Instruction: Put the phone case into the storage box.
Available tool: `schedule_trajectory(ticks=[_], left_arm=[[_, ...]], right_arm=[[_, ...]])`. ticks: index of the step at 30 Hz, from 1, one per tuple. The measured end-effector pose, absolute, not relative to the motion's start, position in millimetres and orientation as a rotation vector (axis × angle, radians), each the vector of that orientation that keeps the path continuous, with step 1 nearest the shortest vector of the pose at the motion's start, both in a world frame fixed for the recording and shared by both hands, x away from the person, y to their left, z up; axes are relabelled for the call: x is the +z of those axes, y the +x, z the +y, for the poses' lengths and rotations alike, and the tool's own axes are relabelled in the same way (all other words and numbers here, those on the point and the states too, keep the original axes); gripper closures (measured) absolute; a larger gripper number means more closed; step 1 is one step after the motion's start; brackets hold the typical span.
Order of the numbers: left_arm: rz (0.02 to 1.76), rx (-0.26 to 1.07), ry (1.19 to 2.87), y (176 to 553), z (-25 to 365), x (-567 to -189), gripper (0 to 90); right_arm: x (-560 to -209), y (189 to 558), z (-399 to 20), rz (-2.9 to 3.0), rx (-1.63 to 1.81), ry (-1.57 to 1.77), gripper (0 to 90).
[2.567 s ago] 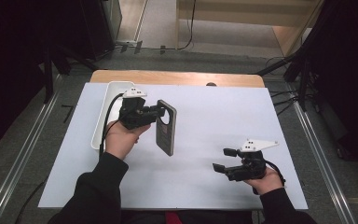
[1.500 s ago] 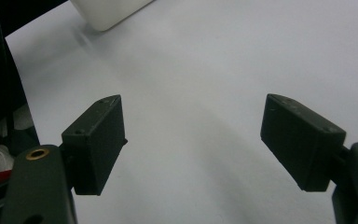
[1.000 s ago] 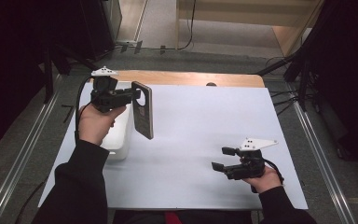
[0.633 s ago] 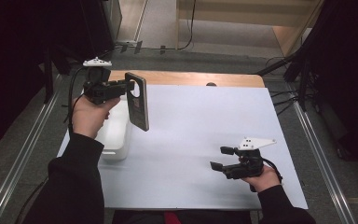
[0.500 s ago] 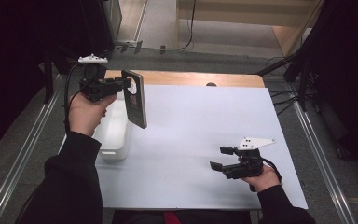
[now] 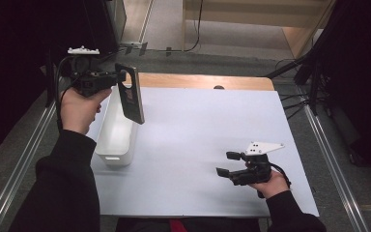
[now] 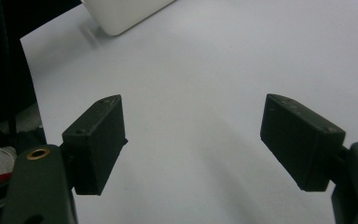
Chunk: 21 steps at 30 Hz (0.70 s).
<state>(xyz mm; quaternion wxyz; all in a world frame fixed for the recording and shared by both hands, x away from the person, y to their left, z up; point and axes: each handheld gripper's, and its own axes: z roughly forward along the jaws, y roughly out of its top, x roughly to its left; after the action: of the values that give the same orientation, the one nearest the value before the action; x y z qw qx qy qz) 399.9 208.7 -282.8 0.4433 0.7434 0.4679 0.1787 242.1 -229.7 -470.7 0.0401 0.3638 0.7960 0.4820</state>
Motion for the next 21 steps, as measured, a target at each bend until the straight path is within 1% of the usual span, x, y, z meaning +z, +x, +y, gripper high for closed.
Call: schedule_trajectory(ticks=[11, 21], left_arm=[[1.229, 0.496, 1.82, 413.2, 221.0, -269.2, 72.8], [1.271, 0.531, 1.812, 434.3, 222.9, -270.8, 72.7]], right_arm=[[-470.9, 240.9, -229.9, 2.437, 1.475, 1.118, 21.3], [-470.2, 237.9, -234.3, 2.421, 1.475, 1.131, 21.3]])
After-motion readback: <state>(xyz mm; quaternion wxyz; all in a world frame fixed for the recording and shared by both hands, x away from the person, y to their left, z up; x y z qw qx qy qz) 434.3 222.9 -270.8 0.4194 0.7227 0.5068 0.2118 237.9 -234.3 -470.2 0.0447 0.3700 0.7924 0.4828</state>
